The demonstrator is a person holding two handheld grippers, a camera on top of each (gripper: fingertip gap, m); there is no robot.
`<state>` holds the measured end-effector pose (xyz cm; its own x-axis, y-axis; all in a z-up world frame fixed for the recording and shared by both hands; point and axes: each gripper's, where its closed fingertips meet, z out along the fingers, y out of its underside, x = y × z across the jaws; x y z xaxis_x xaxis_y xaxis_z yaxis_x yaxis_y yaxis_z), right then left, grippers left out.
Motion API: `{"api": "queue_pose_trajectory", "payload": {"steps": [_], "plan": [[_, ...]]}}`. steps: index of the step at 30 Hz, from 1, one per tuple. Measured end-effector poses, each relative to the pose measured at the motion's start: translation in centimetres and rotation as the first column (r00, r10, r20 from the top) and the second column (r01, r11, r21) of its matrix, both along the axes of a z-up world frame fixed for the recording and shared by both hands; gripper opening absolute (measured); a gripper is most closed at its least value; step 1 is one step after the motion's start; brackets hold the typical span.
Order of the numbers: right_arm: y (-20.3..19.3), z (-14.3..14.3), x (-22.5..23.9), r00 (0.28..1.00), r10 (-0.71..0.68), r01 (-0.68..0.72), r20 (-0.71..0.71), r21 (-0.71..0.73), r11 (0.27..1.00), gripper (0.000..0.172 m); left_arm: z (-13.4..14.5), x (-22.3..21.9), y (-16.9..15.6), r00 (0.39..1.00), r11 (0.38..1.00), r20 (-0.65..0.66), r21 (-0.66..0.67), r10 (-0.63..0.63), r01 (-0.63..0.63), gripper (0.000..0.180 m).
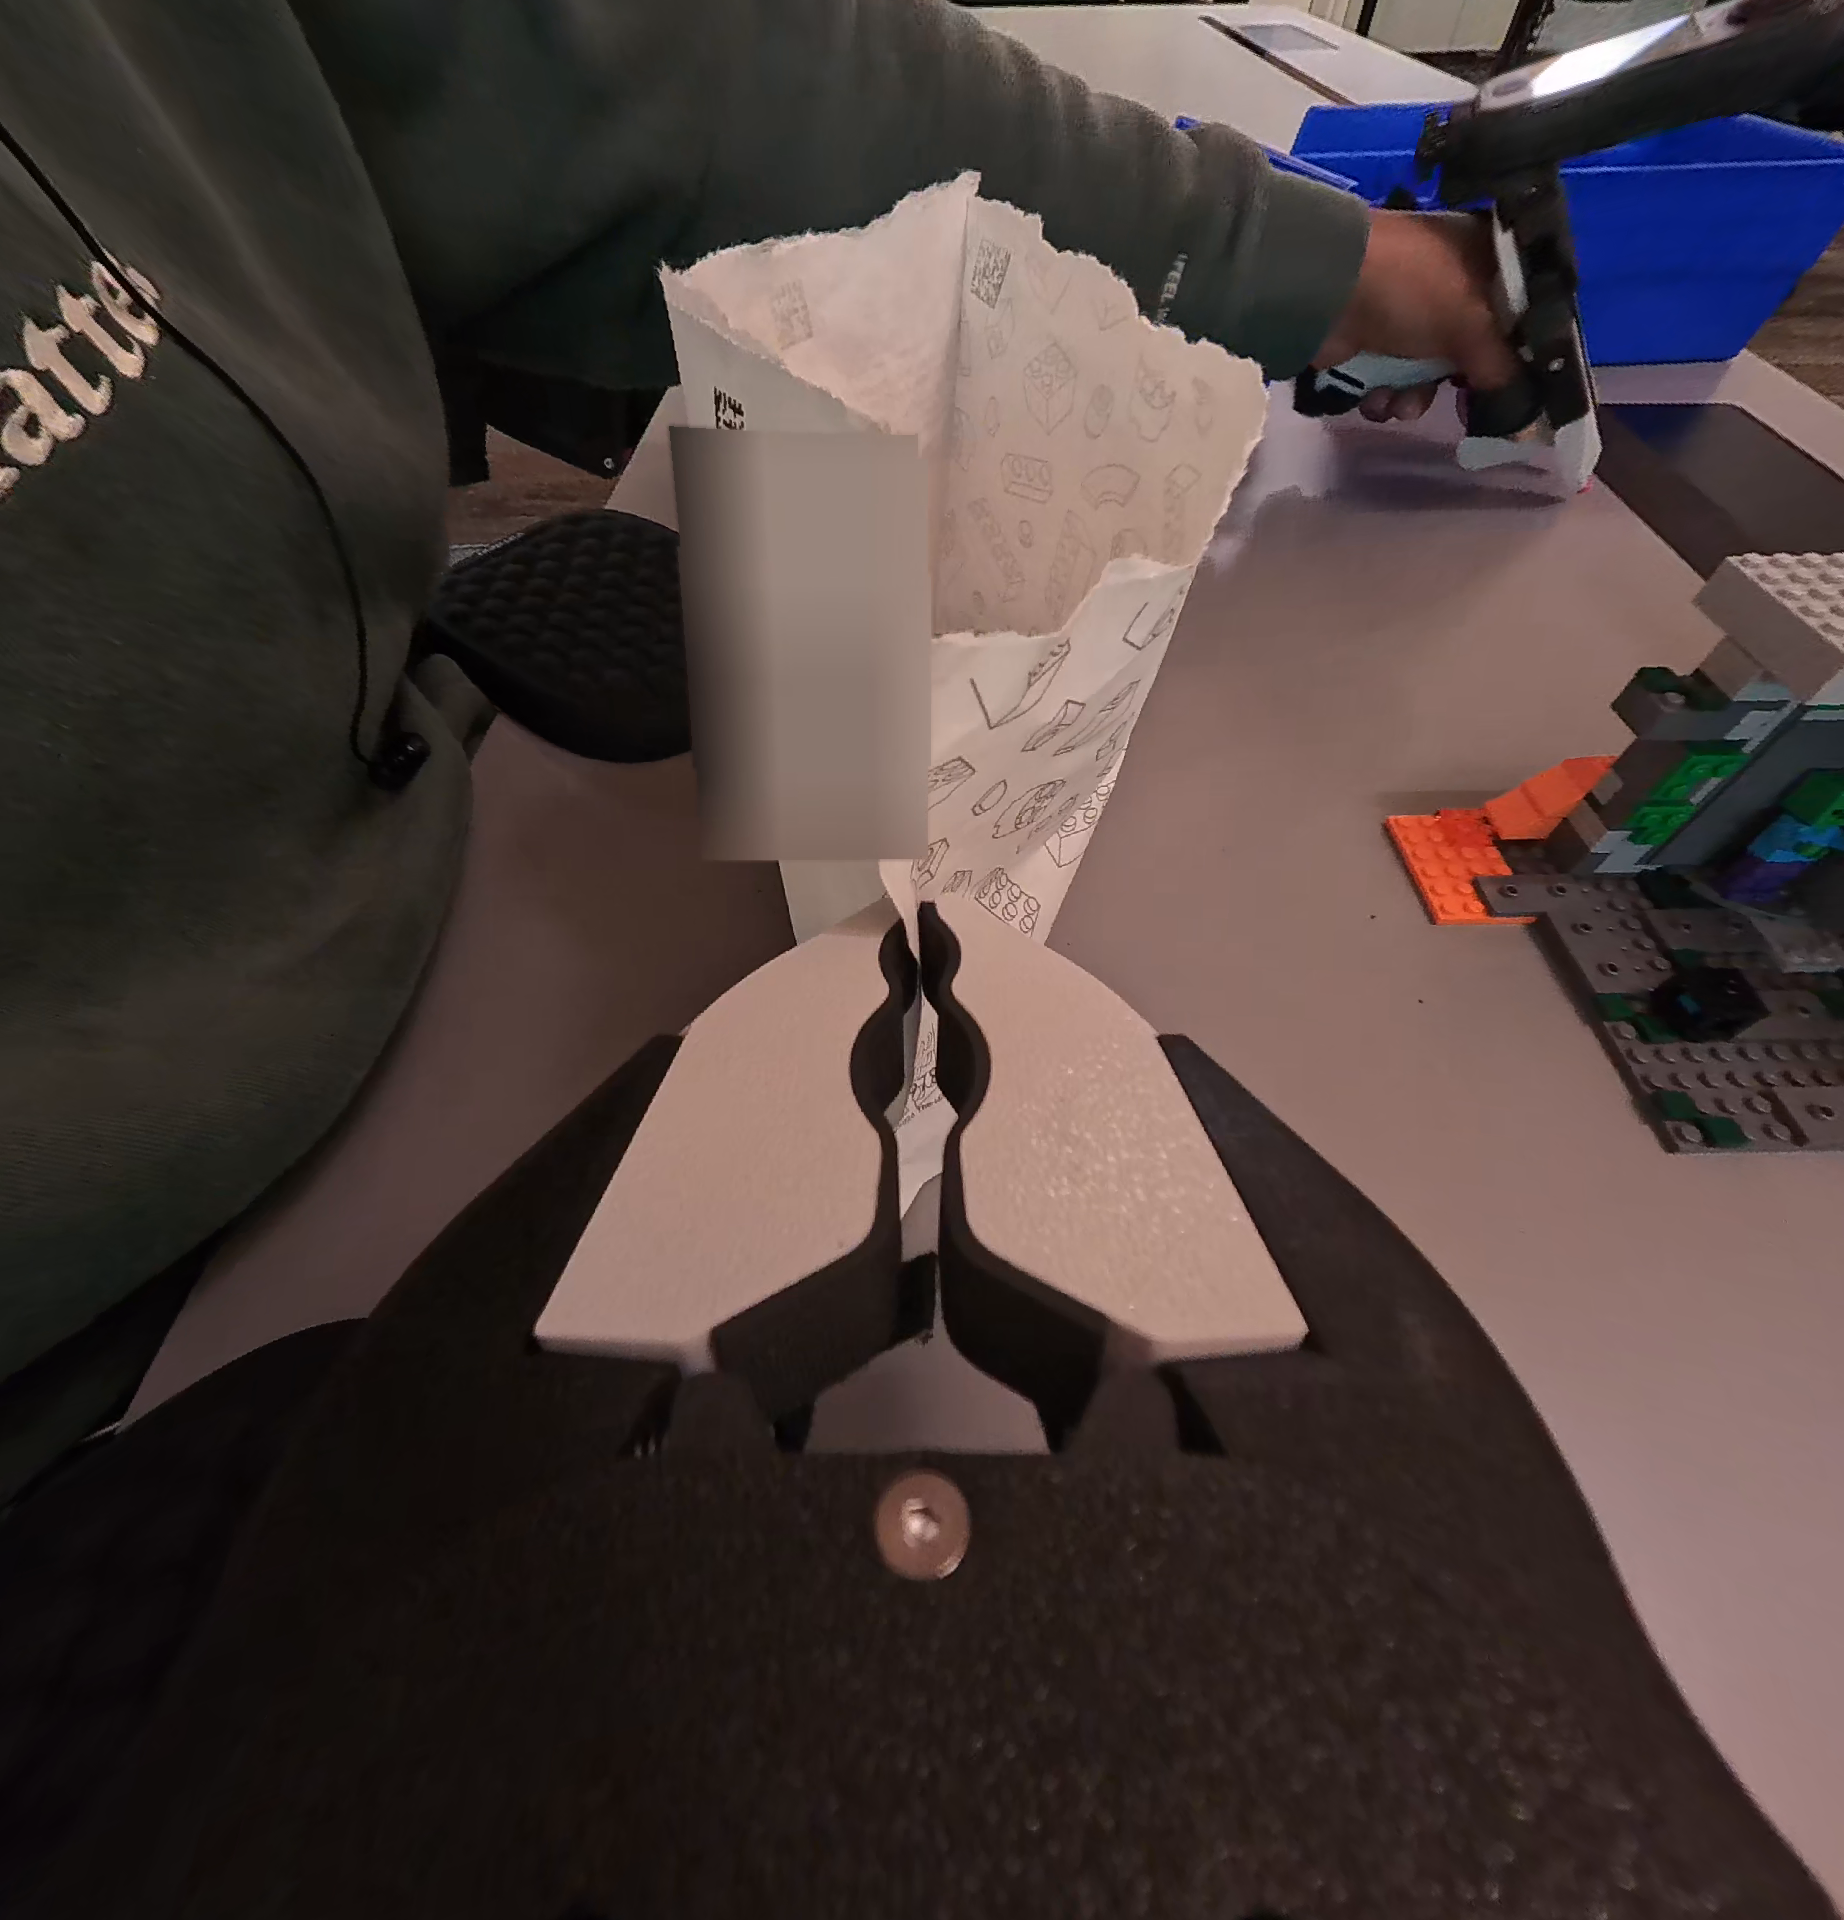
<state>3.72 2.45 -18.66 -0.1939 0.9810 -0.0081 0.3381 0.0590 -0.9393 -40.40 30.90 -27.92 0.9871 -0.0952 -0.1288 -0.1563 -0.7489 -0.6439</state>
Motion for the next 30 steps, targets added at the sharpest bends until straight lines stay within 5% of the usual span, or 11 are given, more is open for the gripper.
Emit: {"api": "queue_pose_trajectory", "payload": {"steps": [5,15,21,25,30], "plan": [[0.1,0.0,0.0,1.000,-0.002,0.002,0.000,0.000,1.000,0.000,-0.5,-0.4,0.7,0.997,1.000,0.075,-0.001,0.023,-0.023,0.026],[0.1,0.0,0.0,1.000,-0.004,0.004,0.003,-0.001,1.000,0.000,-0.5,0.1,0.4,1.000,1.000,-0.003,-0.027,-0.009,0.009,0.005],[0.1,0.0,0.0,1.000,-0.004,0.004,0.003,0.003,1.000,0.000,2.9,5.1,-1.7,0.982,0.982,0.044,0.049,-0.185,0.183,0.005],[0.1,0.0,-0.1,1.000,-0.005,0.005,0.003,0.004,1.000,0.000,7.9,11.6,-5.2,0.909,0.903,0.054,0.151,-0.413,0.402,0.005],[0.0,0.0,-0.2,1.000,-0.006,0.006,0.006,0.009,1.000,0.000,15.4,22.8,-13.2,0.667,0.643,0.023,0.294,-0.744,0.707,0.005]]}}
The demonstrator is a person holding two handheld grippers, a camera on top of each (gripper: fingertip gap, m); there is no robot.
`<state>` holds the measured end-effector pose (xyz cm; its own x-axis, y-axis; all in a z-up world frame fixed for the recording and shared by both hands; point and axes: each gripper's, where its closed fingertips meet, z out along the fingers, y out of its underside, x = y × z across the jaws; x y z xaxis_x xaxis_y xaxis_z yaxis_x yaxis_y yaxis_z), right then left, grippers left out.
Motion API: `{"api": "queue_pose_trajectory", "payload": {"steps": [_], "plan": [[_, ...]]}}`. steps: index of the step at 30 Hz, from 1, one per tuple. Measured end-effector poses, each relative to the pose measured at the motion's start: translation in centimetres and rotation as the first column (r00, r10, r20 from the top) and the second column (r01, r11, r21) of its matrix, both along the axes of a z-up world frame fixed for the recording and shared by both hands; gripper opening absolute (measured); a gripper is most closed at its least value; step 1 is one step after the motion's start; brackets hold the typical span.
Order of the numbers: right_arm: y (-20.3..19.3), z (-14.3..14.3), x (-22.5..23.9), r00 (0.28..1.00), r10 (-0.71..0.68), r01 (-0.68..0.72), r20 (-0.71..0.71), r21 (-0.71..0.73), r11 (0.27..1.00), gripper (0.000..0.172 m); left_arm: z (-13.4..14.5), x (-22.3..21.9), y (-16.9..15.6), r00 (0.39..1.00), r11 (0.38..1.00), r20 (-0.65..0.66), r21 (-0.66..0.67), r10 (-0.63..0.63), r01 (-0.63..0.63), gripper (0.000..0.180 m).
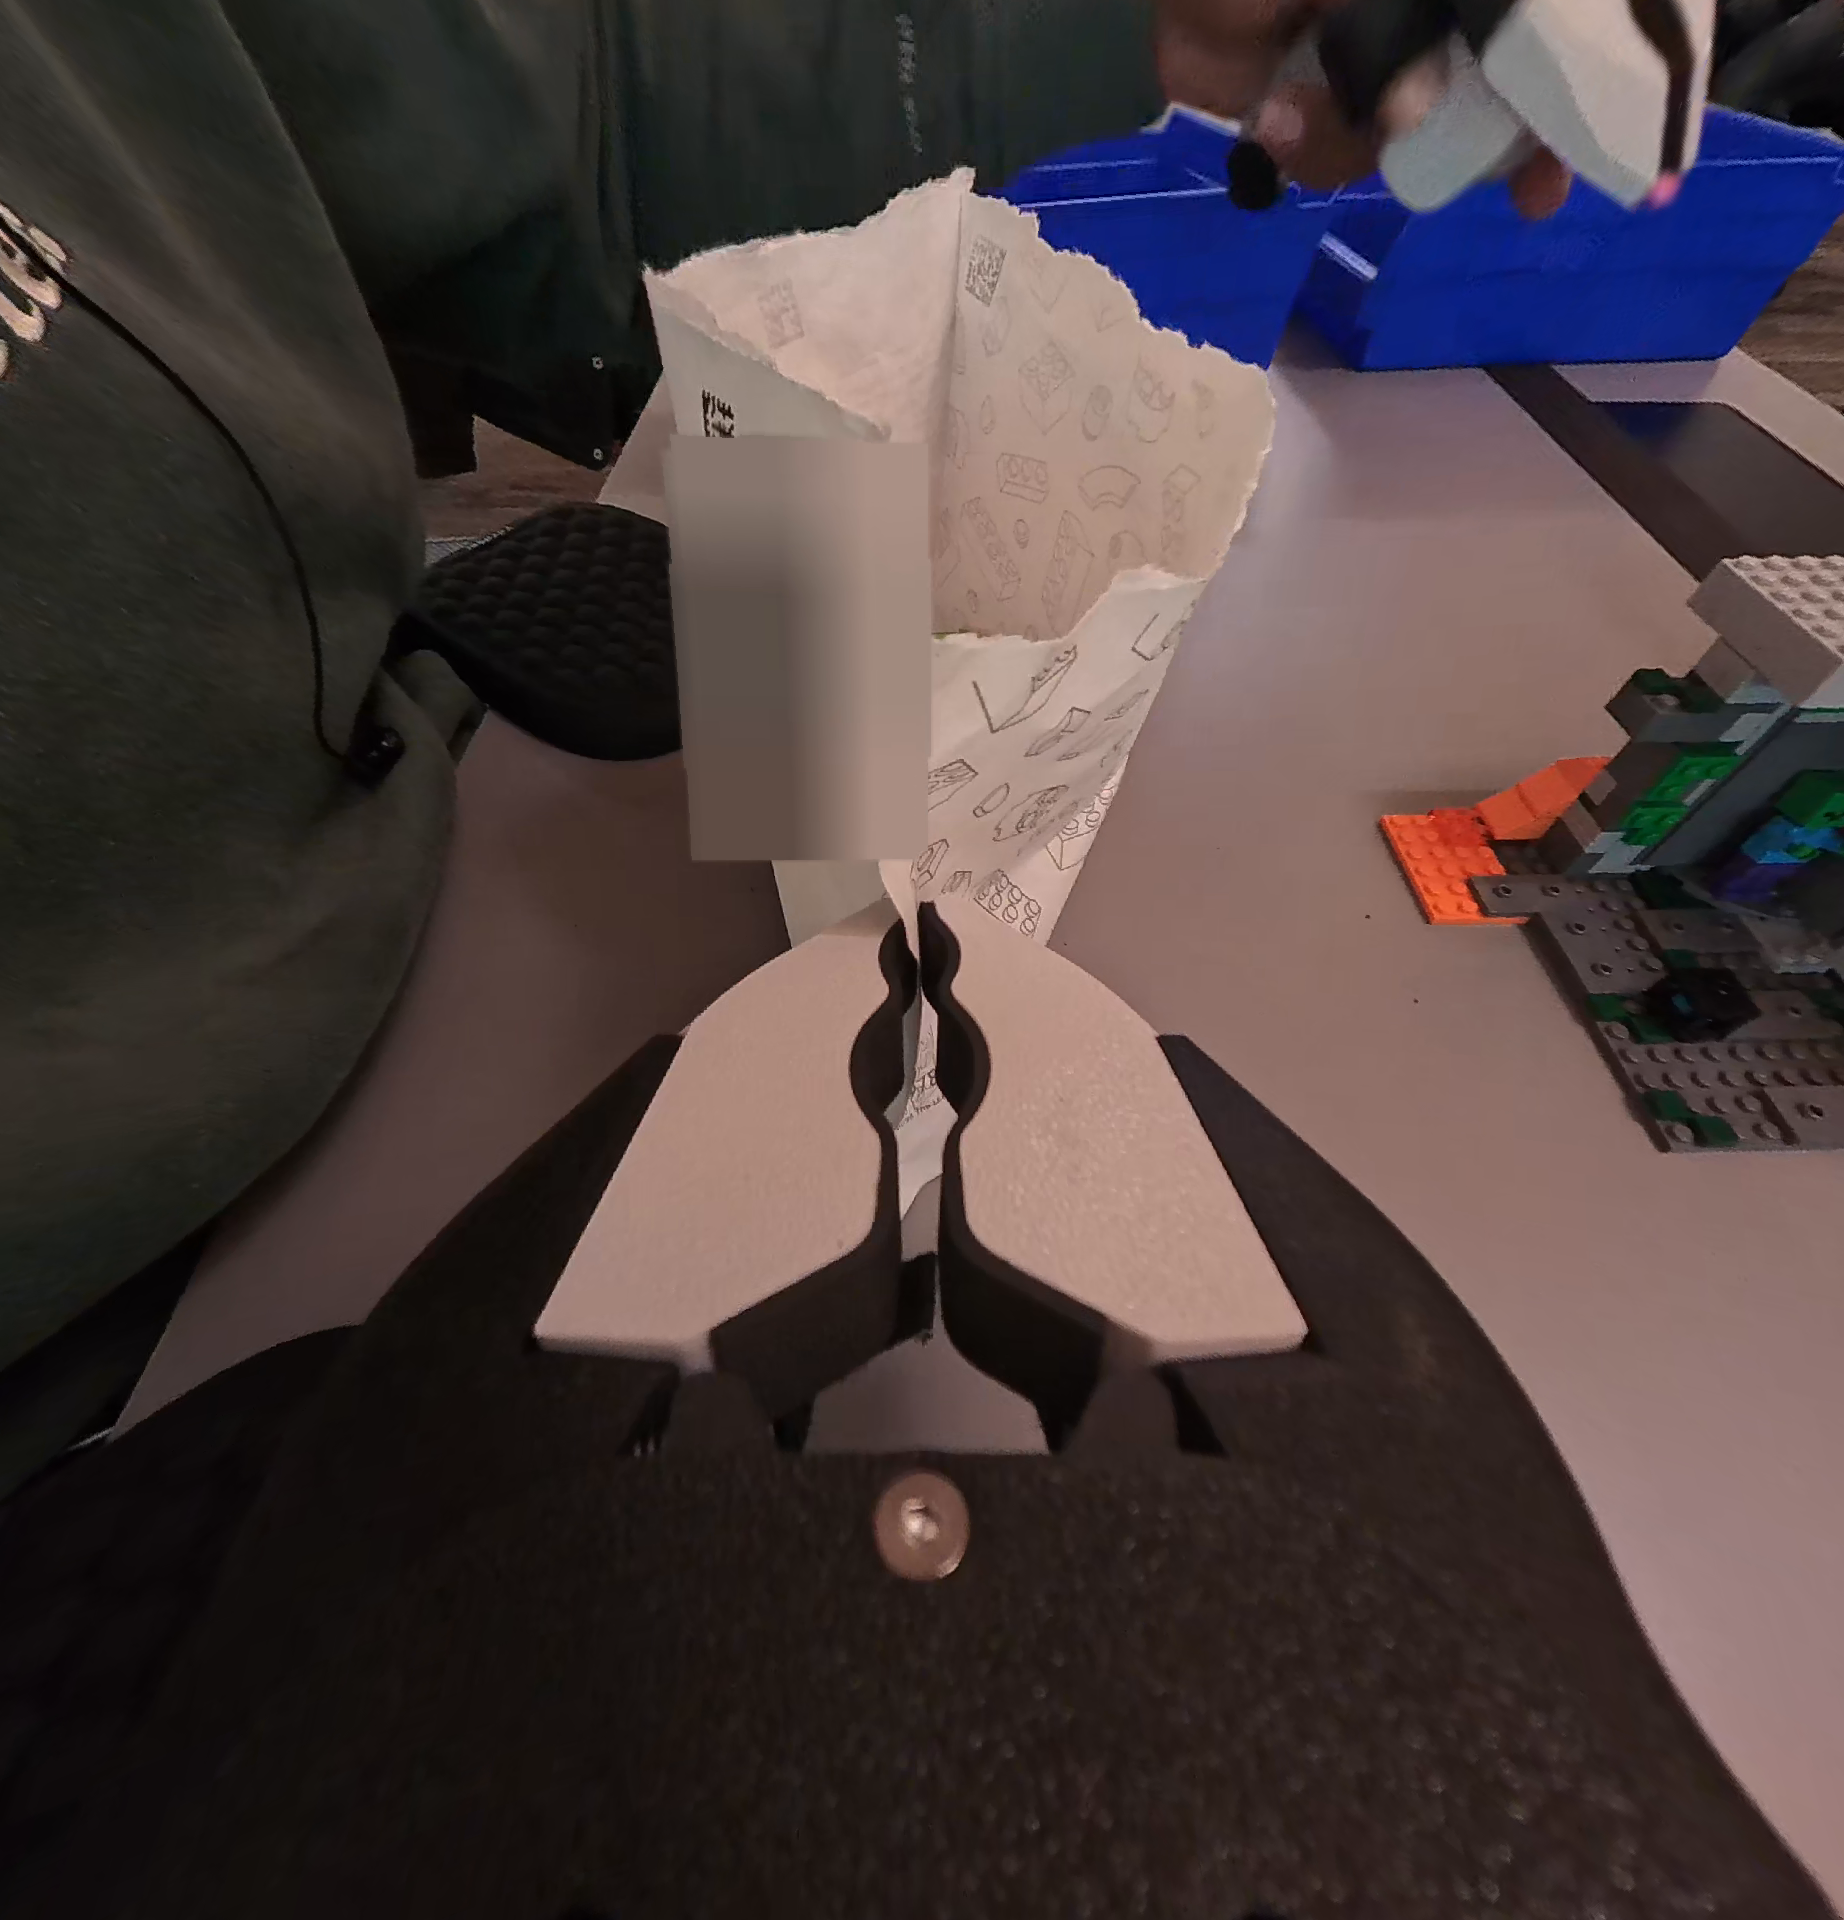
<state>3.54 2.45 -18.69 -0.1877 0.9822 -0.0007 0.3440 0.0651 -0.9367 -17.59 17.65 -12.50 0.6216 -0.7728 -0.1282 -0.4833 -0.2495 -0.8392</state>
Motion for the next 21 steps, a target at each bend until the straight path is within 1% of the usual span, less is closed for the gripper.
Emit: {"api": "queue_pose_trajectory", "payload": {"steps": [2,5,7,9,11,13,18,21], "plan": [[-0.1,0.0,-0.1,1.000,0.004,-0.004,0.001,0.000,1.000,0.000,2.6,4.6,-4.1,0.987,0.986,0.015,0.035,-0.161,0.160,0.005],[-0.3,0.0,-0.2,1.000,0.006,-0.006,0.005,0.007,1.000,0.000,4.9,10.2,-9.9,0.927,0.924,-0.021,0.068,-0.375,0.375,0.005],[-0.3,0.0,-0.2,1.000,0.003,-0.003,0.008,0.014,1.000,0.000,5.0,12.6,-12.5,0.884,0.882,-0.067,0.062,-0.463,0.466,0.006],[-0.3,0.0,-0.1,1.000,-0.002,0.002,0.012,0.021,1.000,0.000,4.3,14.2,-14.6,0.840,0.843,-0.088,0.004,-0.535,0.538,0.012],[-0.3,0.1,-0.1,1.000,-0.004,0.004,0.015,0.027,1.000,0.000,3.5,15.2,-15.7,0.816,0.822,-0.104,-0.047,-0.569,0.568,0.019],[-0.4,0.1,0.0,1.000,-0.005,0.005,0.015,0.027,1.000,0.000,2.6,15.5,-15.9,0.807,0.818,-0.134,-0.073,-0.575,0.571,0.026],[-0.4,0.1,0.1,1.000,-0.003,0.003,0.013,0.026,1.000,0.000,1.2,15.3,-15.8,0.814,0.827,-0.146,-0.112,-0.562,0.551,0.032],[-0.3,0.1,0.1,1.000,-0.002,0.002,0.010,0.019,1.000,0.000,0.1,14.9,-16.8,0.782,0.803,-0.184,-0.146,-0.596,0.577,0.040]]}}
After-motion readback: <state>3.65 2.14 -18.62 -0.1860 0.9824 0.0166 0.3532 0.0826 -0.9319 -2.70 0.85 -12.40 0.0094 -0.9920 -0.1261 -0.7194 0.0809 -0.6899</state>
